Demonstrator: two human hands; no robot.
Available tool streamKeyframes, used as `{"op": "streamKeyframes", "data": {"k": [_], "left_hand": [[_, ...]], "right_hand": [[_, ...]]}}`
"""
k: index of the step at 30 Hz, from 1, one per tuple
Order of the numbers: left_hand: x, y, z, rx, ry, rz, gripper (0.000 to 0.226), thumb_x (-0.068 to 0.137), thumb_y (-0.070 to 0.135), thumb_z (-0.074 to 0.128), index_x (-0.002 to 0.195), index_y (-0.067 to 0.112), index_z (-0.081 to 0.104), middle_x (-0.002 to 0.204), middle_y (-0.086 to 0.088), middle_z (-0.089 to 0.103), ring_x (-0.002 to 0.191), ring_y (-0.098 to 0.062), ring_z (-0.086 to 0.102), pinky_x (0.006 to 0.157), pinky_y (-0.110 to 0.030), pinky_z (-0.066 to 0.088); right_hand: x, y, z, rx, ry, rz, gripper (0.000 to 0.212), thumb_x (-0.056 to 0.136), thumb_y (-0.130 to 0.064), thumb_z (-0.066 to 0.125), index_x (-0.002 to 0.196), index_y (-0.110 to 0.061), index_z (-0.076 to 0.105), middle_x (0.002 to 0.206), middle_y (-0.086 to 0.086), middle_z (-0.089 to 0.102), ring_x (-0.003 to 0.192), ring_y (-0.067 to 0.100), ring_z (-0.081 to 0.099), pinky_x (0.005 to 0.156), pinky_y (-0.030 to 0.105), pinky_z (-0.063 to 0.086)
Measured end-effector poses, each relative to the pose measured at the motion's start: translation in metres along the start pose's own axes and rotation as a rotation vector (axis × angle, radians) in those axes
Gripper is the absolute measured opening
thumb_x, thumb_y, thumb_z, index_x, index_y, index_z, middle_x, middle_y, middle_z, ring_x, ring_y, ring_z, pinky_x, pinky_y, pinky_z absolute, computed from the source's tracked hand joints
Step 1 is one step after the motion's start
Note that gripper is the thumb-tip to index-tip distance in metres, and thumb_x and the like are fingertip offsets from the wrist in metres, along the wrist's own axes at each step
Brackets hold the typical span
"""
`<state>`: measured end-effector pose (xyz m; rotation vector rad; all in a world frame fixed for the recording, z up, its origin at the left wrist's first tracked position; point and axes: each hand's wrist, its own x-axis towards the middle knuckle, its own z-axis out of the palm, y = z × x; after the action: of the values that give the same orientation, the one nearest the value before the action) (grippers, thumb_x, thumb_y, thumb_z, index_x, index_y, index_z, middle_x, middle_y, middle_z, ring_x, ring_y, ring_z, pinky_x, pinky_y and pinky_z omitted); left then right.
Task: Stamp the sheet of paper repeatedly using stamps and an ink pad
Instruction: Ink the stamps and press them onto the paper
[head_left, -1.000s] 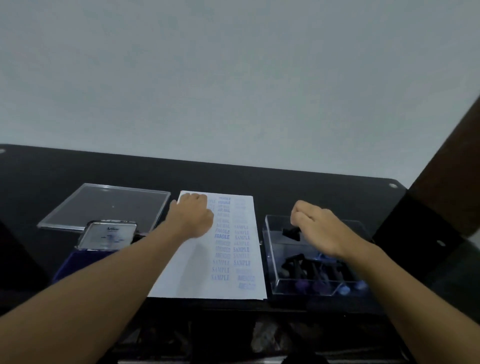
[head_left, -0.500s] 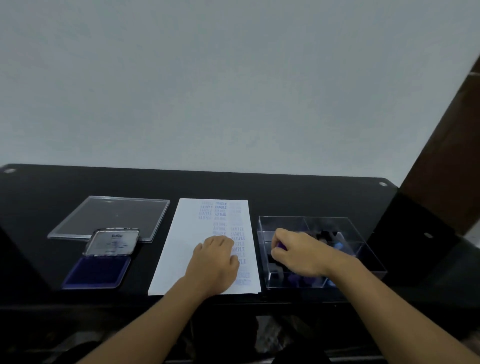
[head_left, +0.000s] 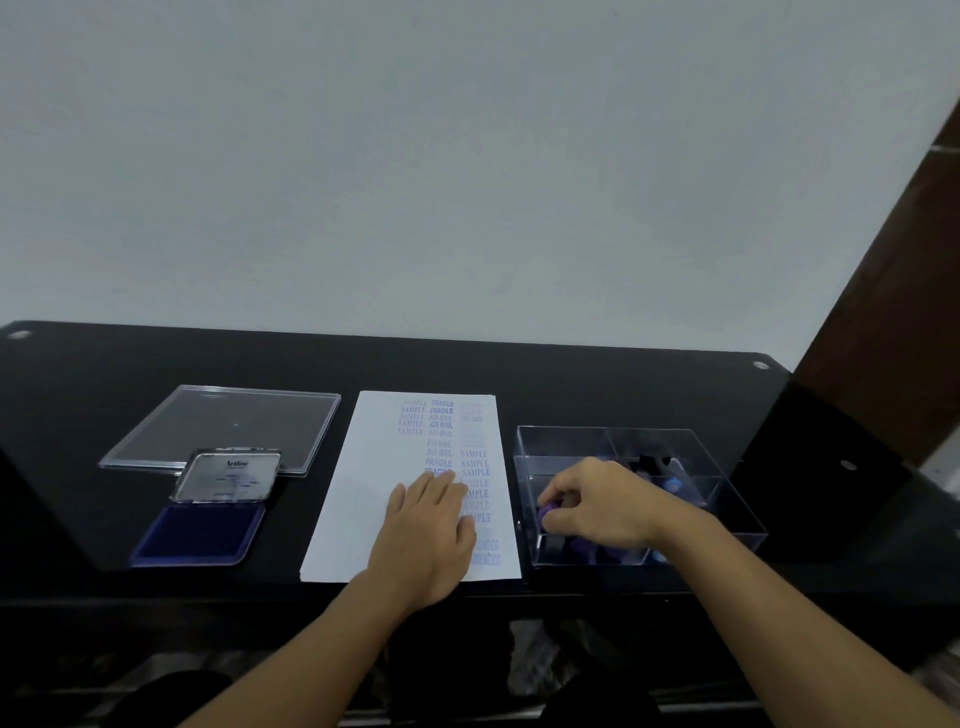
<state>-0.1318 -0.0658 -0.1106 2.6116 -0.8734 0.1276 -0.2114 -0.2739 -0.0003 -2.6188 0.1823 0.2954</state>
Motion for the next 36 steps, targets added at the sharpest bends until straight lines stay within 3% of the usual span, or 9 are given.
{"op": "streamKeyframes", "data": {"k": [5,8,11,16,21,25,29,33,36], "left_hand": [[0.0,0.001,-0.003,0.006,-0.016,0.003,0.072,0.09,0.052,0.008,0.142,0.02,0.045,0.156,0.0,0.037,0.145,-0.019,0.029,0.121,-0.042,0.015],[0.001,0.001,-0.006,0.006,-0.019,0.006,0.074,0.088,0.053,0.006,0.141,0.019,0.046,0.154,0.0,0.039,0.144,-0.02,0.031,0.12,-0.042,0.017],[0.0,0.001,-0.005,-0.002,-0.014,0.011,0.08,0.084,0.055,0.003,0.141,0.019,0.047,0.154,-0.001,0.04,0.144,-0.02,0.031,0.12,-0.042,0.018],[0.001,0.003,-0.007,0.018,-0.046,-0.007,0.068,0.09,0.051,0.01,0.143,0.022,0.043,0.156,0.003,0.036,0.145,-0.017,0.027,0.12,-0.04,0.015],[0.001,0.002,-0.008,0.01,-0.021,0.013,0.08,0.084,0.055,0.003,0.14,0.02,0.047,0.153,0.001,0.041,0.142,-0.018,0.033,0.119,-0.041,0.02],[0.001,0.005,-0.01,0.0,-0.016,0.011,0.081,0.083,0.055,0.004,0.138,0.018,0.049,0.151,0.0,0.044,0.14,-0.019,0.036,0.119,-0.041,0.022],[0.003,0.009,-0.015,0.017,-0.042,-0.011,0.068,0.089,0.049,0.013,0.138,0.019,0.048,0.149,0.003,0.044,0.137,-0.015,0.037,0.116,-0.036,0.023],[0.007,0.011,-0.019,-0.034,-0.059,-0.044,0.053,0.092,0.044,0.029,0.134,0.019,0.051,0.144,0.004,0.049,0.131,-0.014,0.043,0.113,-0.032,0.028],[0.016,0.015,-0.023,-0.092,-0.008,-0.083,0.038,0.099,0.037,0.044,0.132,0.021,0.052,0.142,0.006,0.051,0.128,-0.013,0.045,0.111,-0.031,0.033]], "right_hand": [[0.003,0.0,-0.005,0.033,-0.035,0.059,0.019,0.082,-0.03,0.074,0.101,-0.026,0.077,0.089,-0.008,0.075,0.087,0.016,0.071,0.082,0.032,0.059],[0.006,0.0,-0.008,0.063,-0.052,0.072,0.016,0.08,-0.023,0.075,0.095,-0.025,0.079,0.076,-0.012,0.074,0.067,0.006,0.067,0.066,0.025,0.057],[0.01,0.001,-0.011,0.101,-0.071,0.092,0.013,0.078,-0.014,0.078,0.089,-0.019,0.077,0.067,-0.008,0.07,0.044,0.002,0.05,0.052,0.022,0.044],[0.015,0.002,-0.014,0.125,-0.163,0.11,0.011,0.079,-0.009,0.077,0.087,-0.017,0.078,0.083,0.013,0.076,0.05,0.011,0.049,0.056,0.028,0.043],[0.013,0.004,-0.018,0.101,-0.091,0.083,0.013,0.086,-0.007,0.07,0.09,-0.016,0.078,0.067,-0.002,0.073,0.042,0.003,0.049,0.048,0.018,0.043],[0.013,0.014,-0.024,0.032,0.034,0.128,0.017,0.089,-0.01,0.065,0.088,-0.02,0.08,0.08,-0.006,0.076,0.057,0.003,0.059,0.057,0.019,0.049],[0.01,0.021,-0.019,-0.029,-0.003,0.133,0.021,0.092,-0.011,0.062,0.093,-0.021,0.081,0.087,-0.015,0.074,0.084,0.004,0.068,0.068,0.015,0.049],[0.004,0.024,-0.014,-0.018,-0.001,0.102,0.023,0.094,-0.012,0.06,0.096,-0.024,0.079,0.093,-0.014,0.074,0.09,0.001,0.067,0.078,0.015,0.051],[0.0,0.028,-0.021,-0.068,0.049,0.083,0.023,0.094,-0.015,0.058,0.093,-0.026,0.078,0.092,-0.012,0.074,0.084,0.001,0.066,0.069,0.013,0.047]]}}
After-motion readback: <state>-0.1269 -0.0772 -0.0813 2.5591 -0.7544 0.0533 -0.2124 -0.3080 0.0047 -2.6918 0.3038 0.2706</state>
